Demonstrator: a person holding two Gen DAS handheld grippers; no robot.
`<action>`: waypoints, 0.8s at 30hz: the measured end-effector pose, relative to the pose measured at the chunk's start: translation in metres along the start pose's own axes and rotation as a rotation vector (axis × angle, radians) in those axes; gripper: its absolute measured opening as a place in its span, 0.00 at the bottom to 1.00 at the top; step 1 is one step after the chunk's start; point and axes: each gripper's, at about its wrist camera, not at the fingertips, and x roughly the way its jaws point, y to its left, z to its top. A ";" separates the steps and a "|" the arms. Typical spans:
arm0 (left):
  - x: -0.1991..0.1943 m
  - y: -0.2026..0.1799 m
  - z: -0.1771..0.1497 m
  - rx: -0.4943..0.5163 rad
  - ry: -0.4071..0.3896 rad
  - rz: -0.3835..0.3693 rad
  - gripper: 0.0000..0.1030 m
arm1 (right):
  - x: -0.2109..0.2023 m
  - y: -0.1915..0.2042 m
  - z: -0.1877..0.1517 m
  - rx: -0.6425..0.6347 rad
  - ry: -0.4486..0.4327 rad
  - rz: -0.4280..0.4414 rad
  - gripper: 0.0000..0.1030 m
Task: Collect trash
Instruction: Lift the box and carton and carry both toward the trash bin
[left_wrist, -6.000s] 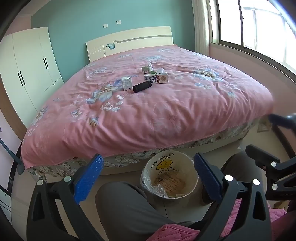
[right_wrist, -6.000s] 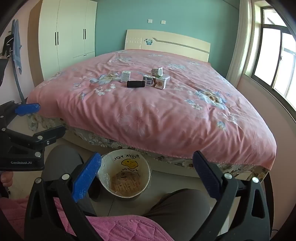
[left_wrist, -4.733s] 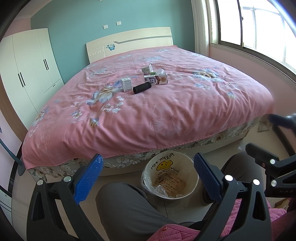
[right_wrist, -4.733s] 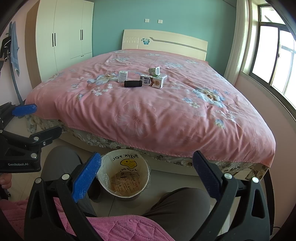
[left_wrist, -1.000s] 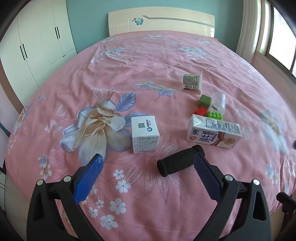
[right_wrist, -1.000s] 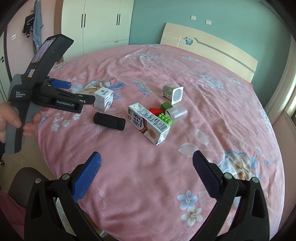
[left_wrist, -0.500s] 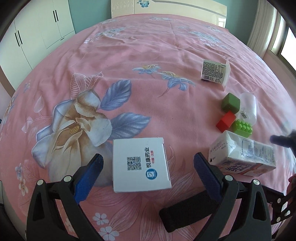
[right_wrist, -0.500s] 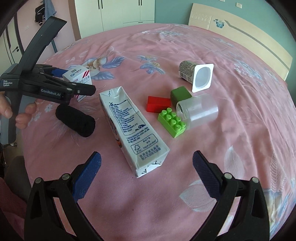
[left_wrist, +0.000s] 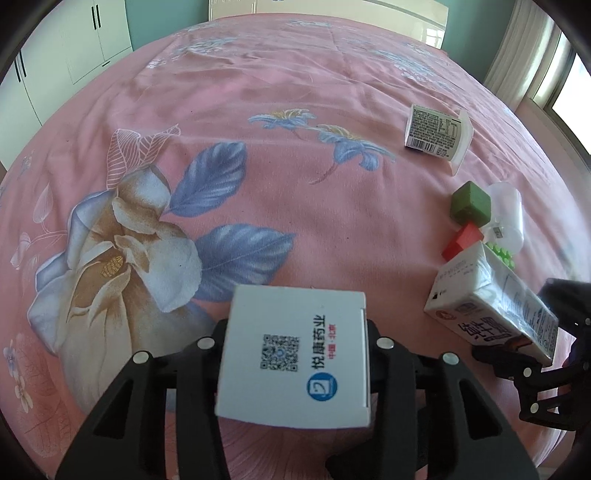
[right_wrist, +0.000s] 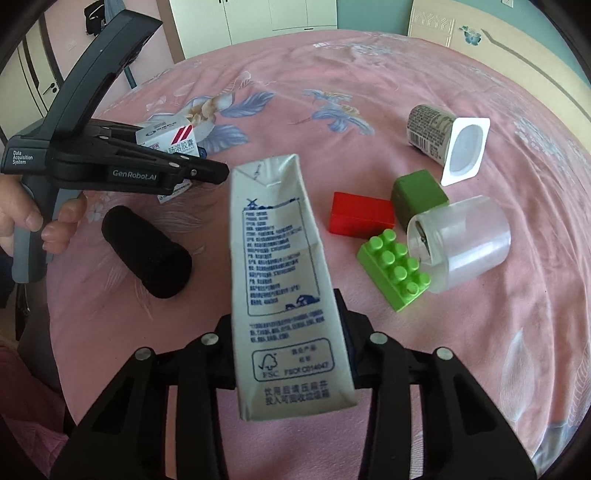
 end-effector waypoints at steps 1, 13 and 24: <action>-0.001 0.001 -0.001 0.002 0.001 -0.005 0.44 | -0.002 0.002 -0.002 0.009 -0.003 -0.007 0.38; -0.072 -0.009 -0.024 0.082 -0.056 -0.009 0.44 | -0.068 0.046 -0.018 0.103 -0.061 -0.159 0.38; -0.215 -0.026 -0.045 0.205 -0.240 -0.007 0.44 | -0.196 0.107 -0.013 0.117 -0.188 -0.310 0.38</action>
